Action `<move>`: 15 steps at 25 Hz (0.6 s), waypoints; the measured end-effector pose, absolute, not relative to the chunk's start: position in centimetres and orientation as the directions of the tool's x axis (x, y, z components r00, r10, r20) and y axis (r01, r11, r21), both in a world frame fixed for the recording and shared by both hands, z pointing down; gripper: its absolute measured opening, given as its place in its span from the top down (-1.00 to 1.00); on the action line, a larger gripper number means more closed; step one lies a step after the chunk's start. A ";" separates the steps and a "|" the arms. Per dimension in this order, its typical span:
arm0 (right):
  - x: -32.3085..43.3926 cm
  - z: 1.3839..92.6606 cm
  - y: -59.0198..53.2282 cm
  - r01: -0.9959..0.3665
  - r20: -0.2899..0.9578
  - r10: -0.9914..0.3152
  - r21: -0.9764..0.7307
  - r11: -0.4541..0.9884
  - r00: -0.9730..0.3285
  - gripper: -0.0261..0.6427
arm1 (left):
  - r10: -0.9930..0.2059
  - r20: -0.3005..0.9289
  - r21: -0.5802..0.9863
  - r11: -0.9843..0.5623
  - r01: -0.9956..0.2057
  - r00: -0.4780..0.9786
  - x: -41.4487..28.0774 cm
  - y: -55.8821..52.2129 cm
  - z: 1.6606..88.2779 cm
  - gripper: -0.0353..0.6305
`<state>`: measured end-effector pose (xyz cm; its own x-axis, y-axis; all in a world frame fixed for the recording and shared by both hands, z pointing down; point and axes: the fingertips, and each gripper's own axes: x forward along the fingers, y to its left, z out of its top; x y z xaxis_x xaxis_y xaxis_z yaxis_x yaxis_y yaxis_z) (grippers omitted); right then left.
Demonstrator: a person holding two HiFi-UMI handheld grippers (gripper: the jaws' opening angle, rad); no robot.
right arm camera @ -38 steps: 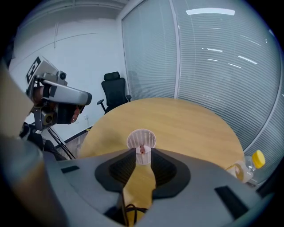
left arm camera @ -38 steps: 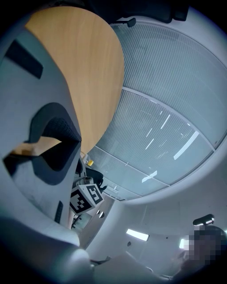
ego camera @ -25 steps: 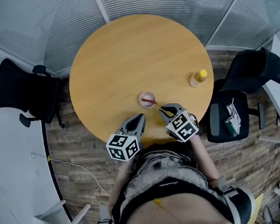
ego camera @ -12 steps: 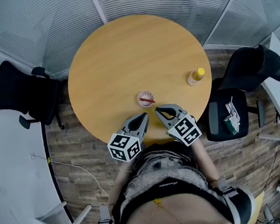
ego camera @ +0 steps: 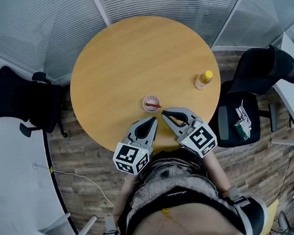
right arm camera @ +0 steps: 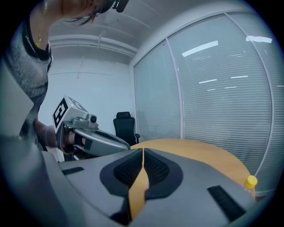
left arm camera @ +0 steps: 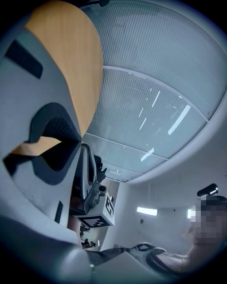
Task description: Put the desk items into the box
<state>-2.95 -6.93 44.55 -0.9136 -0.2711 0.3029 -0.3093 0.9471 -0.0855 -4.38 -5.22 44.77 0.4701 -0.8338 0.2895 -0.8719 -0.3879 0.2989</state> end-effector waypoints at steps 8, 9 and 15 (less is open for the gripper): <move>-2.5 40.4 -6.8 -0.280 0.214 -0.268 -0.028 0.960 -0.940 0.84 | -0.857 0.212 0.273 -0.410 -0.870 0.470 -3.8 -5.4 41.1 0.90; -2.5 40.2 -6.8 -0.277 0.204 -0.267 -0.023 0.961 -0.942 0.85 | -0.858 0.206 0.268 -0.413 -0.870 0.471 -3.8 -5.4 40.8 0.90; -2.8 39.0 -6.6 -0.257 0.160 -0.255 0.009 0.966 -0.954 0.85 | -0.866 0.185 0.248 -0.416 -0.875 0.465 -4.1 -5.5 39.7 0.90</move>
<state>-2.76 -6.64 38.99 -0.9536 -0.2553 0.1596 -0.2573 0.9663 0.0085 -4.14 -5.48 39.69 0.4647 -0.8658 0.1854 -0.8747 -0.4163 0.2482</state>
